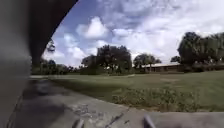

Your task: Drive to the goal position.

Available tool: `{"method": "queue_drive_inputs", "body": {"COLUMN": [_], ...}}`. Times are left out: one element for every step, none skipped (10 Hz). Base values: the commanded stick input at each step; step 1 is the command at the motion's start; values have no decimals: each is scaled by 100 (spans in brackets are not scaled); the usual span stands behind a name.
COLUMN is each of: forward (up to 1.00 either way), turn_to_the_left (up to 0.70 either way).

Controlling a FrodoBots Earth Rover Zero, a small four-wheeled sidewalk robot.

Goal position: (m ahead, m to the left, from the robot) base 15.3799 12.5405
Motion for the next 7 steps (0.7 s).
{"method": "queue_drive_inputs", "body": {"forward": [69, 69, 69, 69, 69, 69, 69], "turn_to_the_left": [34, 34, 34, 34, 34, 34, 34]}}
